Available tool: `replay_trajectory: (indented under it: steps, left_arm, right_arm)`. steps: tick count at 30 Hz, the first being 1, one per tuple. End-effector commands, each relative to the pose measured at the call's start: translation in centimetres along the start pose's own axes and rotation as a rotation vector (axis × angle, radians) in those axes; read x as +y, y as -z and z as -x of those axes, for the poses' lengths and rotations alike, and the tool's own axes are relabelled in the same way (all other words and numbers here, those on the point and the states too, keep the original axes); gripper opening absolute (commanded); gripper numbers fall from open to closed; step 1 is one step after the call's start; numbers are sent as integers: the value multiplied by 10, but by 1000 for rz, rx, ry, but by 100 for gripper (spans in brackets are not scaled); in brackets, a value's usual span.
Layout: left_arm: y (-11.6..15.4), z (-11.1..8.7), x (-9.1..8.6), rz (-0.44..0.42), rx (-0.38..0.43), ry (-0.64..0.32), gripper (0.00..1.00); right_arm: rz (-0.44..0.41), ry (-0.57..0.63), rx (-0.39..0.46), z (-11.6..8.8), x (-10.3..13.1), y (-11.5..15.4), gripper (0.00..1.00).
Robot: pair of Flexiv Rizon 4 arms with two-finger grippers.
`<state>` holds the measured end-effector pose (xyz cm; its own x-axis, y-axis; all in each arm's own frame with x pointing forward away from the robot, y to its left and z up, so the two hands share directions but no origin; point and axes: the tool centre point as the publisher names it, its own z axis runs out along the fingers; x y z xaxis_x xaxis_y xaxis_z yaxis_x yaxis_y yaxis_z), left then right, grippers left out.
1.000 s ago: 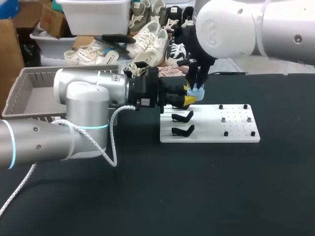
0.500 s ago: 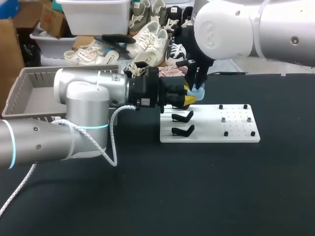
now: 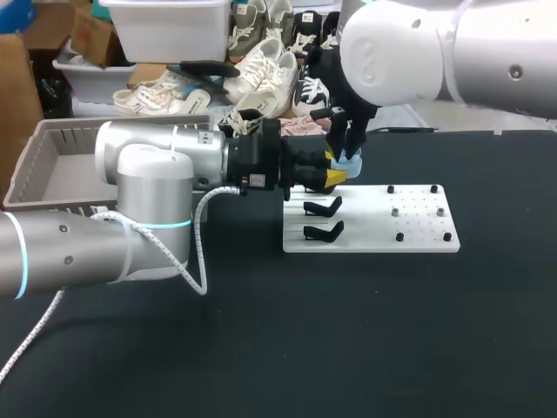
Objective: Pick up each earbud case from the left stands, insert the matching earbuds, close the lid, and place the case in the box.
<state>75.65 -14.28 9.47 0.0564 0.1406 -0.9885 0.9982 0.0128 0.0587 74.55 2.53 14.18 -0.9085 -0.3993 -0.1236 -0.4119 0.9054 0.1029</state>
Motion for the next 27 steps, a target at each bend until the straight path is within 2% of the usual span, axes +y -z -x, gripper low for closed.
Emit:
replay_trajectory:
  steps: [1, 16, 22, 27]
  left_arm:
    - [0, 0, -1, 3, -1, -1, 0]
    - [0, 0, -1, 3, -1, -1, 0]
    - [0, 0, -1, 3, -1, -1, 0]
    - [0, 0, -1, 3, -1, -1, 0]
  right_arm:
    - [-3, -4, 0, -2, 1, 0, 4]
    - [-10, -8, 2, -5, 2, -1, 28]
    - [-11, -11, 1, -6, 2, 1, 27]
    - [-10, -4, -33, -10, 3, 14, 28]
